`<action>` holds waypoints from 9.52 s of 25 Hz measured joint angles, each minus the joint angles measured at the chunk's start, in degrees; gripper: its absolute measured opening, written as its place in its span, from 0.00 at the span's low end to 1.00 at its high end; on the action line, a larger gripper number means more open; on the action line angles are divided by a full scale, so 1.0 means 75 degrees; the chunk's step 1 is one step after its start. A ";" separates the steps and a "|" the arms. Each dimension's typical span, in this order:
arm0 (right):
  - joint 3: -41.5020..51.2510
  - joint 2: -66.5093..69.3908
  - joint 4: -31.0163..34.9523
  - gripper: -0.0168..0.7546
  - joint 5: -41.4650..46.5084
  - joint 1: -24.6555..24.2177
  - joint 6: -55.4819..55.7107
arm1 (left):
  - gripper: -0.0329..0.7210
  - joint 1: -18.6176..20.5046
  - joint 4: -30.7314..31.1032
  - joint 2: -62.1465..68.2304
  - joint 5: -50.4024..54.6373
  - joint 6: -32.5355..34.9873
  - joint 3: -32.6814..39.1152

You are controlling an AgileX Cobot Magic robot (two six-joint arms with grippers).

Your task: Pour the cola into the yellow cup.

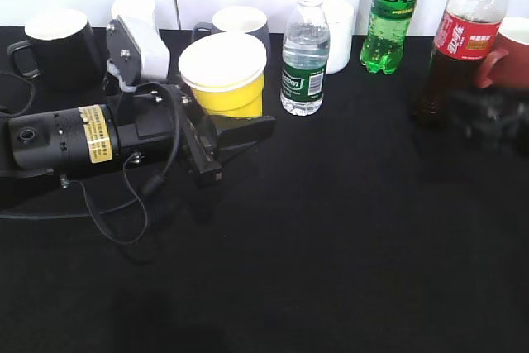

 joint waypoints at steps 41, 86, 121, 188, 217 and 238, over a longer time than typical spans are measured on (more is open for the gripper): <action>-0.2776 0.1656 -0.1071 0.66 -0.0063 0.0000 0.0452 | 0.63 0.0000 0.0000 0.0000 0.0000 0.0000 0.0000; -0.2768 -0.0531 -0.4067 0.66 -0.0710 0.0071 -0.8224 | 0.63 -0.2564 -0.0649 0.0886 0.2128 -0.0368 -0.2264; -0.2768 -0.0531 -0.4943 0.66 -0.0834 0.0071 -0.3066 | 0.63 -0.2564 0.0093 0.0947 0.2343 -0.0426 -0.2264; -0.2768 0.0465 -0.2887 0.66 0.0392 0.0071 0.1371 | 0.85 0.2204 -0.2790 0.0738 -0.0070 0.1840 0.1267; -0.2783 0.1757 -0.2111 0.85 -0.0293 0.0071 0.0860 | 0.83 0.2204 -0.2016 -0.0374 0.0141 0.1840 0.1529; -0.1828 -0.0998 -0.3790 0.83 0.4082 0.0071 0.2723 | 0.82 0.1665 -0.2024 -0.1802 0.3710 0.1044 0.1535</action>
